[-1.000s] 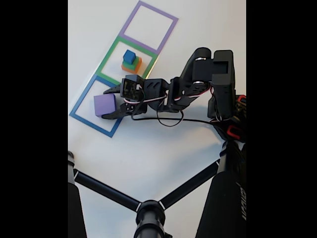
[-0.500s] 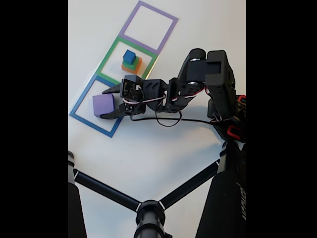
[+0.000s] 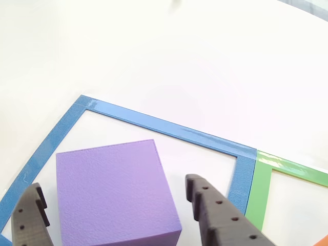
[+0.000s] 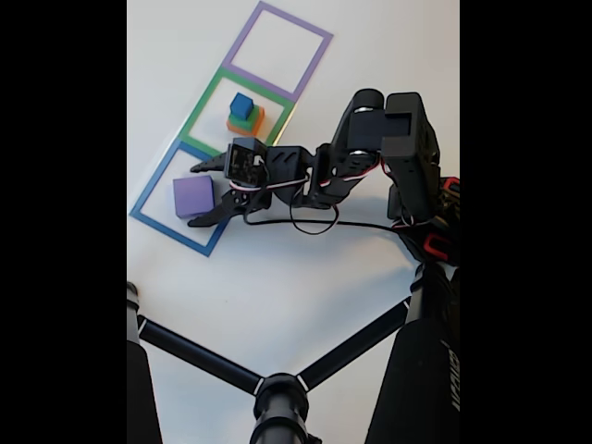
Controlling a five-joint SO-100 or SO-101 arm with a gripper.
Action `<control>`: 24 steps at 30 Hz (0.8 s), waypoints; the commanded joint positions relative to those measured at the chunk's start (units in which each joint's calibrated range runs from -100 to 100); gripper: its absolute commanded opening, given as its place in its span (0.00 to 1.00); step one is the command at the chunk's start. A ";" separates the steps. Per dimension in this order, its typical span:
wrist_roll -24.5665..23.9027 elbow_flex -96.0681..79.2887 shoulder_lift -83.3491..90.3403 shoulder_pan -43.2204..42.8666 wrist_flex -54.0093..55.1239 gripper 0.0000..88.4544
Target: Tower of hanoi
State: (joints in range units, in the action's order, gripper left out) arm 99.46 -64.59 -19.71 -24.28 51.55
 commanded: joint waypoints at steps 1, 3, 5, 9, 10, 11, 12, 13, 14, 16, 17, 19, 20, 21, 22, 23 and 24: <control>0.54 -0.23 5.78 -0.07 0.84 0.38; 0.54 -1.14 9.98 -0.26 -0.94 0.37; 0.54 -2.05 15.23 -0.36 -4.43 0.35; 0.54 -3.60 28.07 0.89 -16.17 0.28; 0.54 -3.78 31.86 1.18 -20.22 0.24; 0.54 -3.87 35.42 1.37 -24.26 0.21; 0.54 -4.14 39.78 1.66 -29.37 0.17; 0.54 -4.41 43.73 1.75 -33.90 0.13; 0.54 -4.69 48.17 1.85 -38.68 0.10; 0.54 -4.60 55.28 2.14 -47.18 0.07; 0.54 -4.50 58.43 2.33 -51.15 0.05; 0.54 -4.50 65.13 3.48 -60.05 0.03; 0.54 -4.32 67.96 4.05 -63.86 0.03; 0.54 -3.50 70.78 4.82 -68.47 0.02; 0.54 -2.05 73.12 5.68 -73.50 0.01; 0.54 -0.05 74.98 6.64 -78.68 0.00; 0.54 2.13 76.60 7.50 -84.18 0.00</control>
State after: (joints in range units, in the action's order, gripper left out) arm 99.64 -69.28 47.66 -19.49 -14.55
